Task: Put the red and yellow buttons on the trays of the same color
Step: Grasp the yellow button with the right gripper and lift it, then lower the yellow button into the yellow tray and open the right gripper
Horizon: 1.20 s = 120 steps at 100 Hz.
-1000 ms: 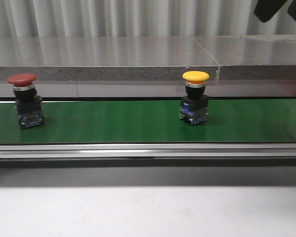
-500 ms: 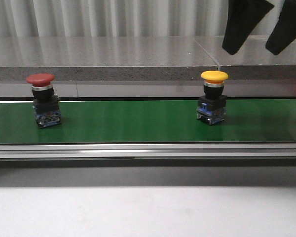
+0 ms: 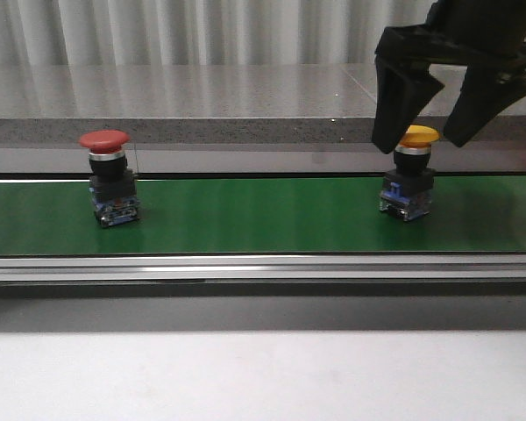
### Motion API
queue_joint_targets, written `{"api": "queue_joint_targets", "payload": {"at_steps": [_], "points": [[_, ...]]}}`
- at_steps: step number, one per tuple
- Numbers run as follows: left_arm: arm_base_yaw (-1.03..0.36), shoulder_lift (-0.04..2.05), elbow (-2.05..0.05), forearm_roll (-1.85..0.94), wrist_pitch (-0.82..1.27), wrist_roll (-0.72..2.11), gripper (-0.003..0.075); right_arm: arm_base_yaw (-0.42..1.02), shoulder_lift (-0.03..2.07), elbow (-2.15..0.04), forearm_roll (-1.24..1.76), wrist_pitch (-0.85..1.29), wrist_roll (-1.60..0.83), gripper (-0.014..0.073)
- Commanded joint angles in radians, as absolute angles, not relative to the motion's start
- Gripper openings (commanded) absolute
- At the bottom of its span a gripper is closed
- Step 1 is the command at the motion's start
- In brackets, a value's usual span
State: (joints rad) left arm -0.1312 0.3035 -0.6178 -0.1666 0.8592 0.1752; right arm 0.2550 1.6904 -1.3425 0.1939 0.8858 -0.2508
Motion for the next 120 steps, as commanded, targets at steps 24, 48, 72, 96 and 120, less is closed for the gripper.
{"api": "queue_joint_targets", "payload": {"at_steps": [24,48,72,96,120], "points": [[-0.139,0.312,-0.642,-0.188,0.797,0.171,-0.002,0.257,1.669,-1.374,0.202,0.859,-0.261,0.0331],[-0.139,0.312,-0.642,-0.188,0.797,0.171,-0.002,0.257,1.649,-1.374,0.196,0.856,-0.24,0.0248],[-0.139,0.312,-0.642,-0.188,0.797,0.171,-0.002,0.205,1.534,-1.374,0.067,0.867,0.111,0.0248],[-0.139,0.312,-0.642,-0.188,0.797,0.171,-0.002,0.085,1.422,-1.374,-0.131,0.968,0.495,0.0248],[-0.139,0.312,-0.642,-0.188,0.797,0.171,-0.002,-0.058,1.343,-1.374,-0.324,1.143,0.683,0.0248]]}}
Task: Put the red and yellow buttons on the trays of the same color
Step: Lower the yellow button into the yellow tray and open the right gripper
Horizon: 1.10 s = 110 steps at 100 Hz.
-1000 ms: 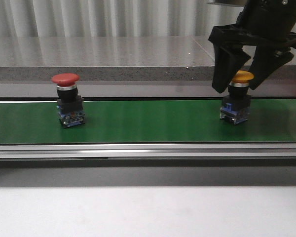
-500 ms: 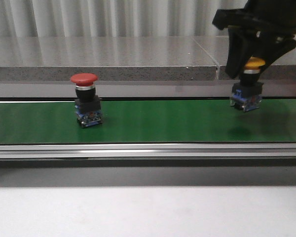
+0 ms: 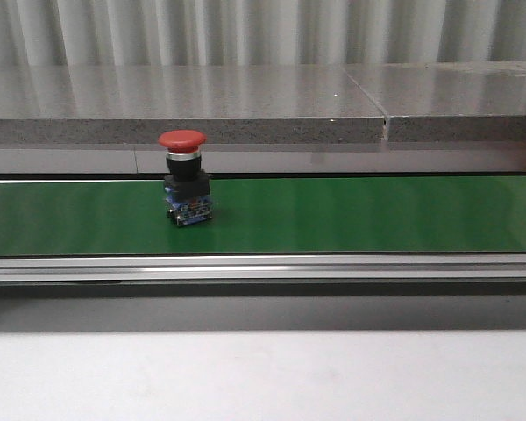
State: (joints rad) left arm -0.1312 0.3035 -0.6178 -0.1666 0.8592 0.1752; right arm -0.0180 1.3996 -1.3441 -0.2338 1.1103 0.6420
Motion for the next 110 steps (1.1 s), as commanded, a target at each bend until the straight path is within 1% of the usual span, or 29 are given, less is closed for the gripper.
{"api": "queue_joint_targets", "payload": {"at_steps": [1,18,55,83,100,110], "points": [[-0.139,0.312,-0.642,-0.188,0.797,0.171,-0.002,-0.067,1.339,-1.374,-0.328,1.148,0.683,0.0248],[-0.139,0.312,-0.642,-0.188,0.797,0.171,-0.002,-0.18,1.293,-1.374,-0.384,1.245,0.683,0.0248],[-0.139,0.312,-0.642,-0.188,0.797,0.171,-0.002,-0.424,1.263,-1.347,-0.364,1.26,0.593,0.0248],[-0.139,0.312,-0.642,-0.188,0.797,0.171,-0.002,-0.602,1.266,-1.203,-0.267,1.087,0.524,0.0248],[-0.139,0.312,-0.642,-0.188,0.797,0.171,-0.002,-0.65,1.285,-1.092,-0.235,0.906,0.524,0.0248],[-0.139,0.312,-0.642,-0.188,0.797,0.171,-0.002,-0.661,1.313,-1.049,-0.216,0.837,0.524,0.0248]]}}
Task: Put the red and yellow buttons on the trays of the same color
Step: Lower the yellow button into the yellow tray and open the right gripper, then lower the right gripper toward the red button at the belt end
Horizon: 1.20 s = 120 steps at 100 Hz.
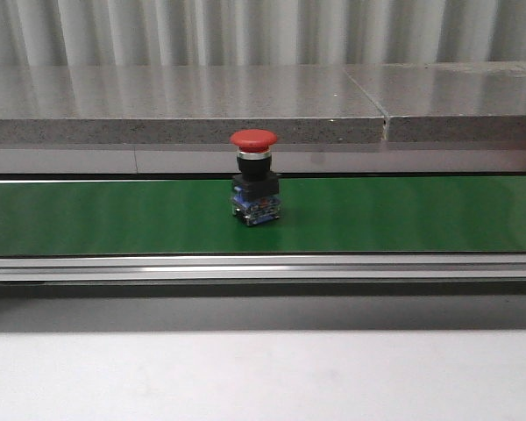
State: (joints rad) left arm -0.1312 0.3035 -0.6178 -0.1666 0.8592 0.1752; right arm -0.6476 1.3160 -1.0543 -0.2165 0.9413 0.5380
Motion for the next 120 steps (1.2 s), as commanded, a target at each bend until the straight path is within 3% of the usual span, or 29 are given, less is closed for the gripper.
{"api": "queue_joint_targets", "payload": {"at_steps": [1,43,77,84,99,120], "points": [[-0.139,0.312,-0.642,-0.188,0.797,0.171,-0.002,-0.661,1.318,-1.045,-0.215,0.832,0.524,0.0248],[-0.139,0.312,-0.642,-0.188,0.797,0.171,-0.002,-0.661,1.474,-1.009,-0.161,0.661,0.524,0.0244],[-0.139,0.312,-0.642,-0.188,0.797,0.171,-0.002,-0.661,1.563,-1.007,-0.156,0.646,0.524,0.0251],[-0.139,0.312,-0.642,-0.188,0.797,0.171,-0.002,-0.661,1.564,-0.998,-0.156,0.626,0.524,0.0298],[-0.139,0.312,-0.642,-0.188,0.797,0.171,-0.002,-0.661,1.567,-0.996,-0.156,0.617,0.524,0.0501],[-0.139,0.312,-0.642,-0.188,0.797,0.171,-0.002,-0.661,1.561,-0.997,-0.171,0.617,0.524,0.0518]]}}
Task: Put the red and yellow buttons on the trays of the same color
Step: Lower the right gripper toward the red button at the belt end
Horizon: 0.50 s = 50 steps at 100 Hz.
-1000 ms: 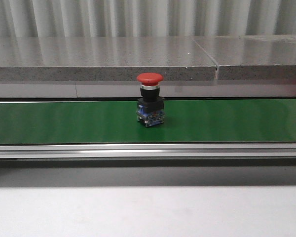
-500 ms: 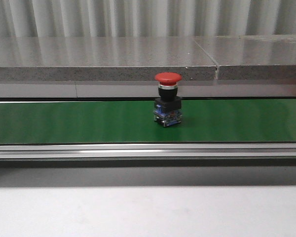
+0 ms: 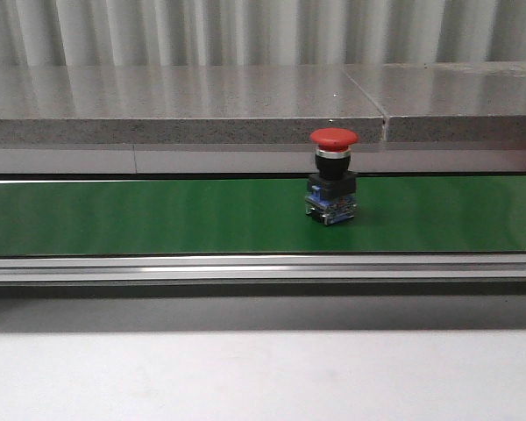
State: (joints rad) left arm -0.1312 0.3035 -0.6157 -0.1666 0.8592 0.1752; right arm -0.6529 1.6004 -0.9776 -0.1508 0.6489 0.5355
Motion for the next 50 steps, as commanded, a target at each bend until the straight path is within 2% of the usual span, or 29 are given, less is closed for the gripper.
{"api": "queue_joint_targets", "payload": {"at_steps": [1,50], "points": [[-0.139,0.312,-0.642,-0.188,0.797,0.171,-0.002,-0.661,1.561,-0.997,-0.171,0.618,0.524,0.0518],[-0.139,0.312,-0.642,-0.188,0.797,0.171,-0.002,-0.615,1.302,-0.997,-0.168,0.712,0.423,0.0518]]}}
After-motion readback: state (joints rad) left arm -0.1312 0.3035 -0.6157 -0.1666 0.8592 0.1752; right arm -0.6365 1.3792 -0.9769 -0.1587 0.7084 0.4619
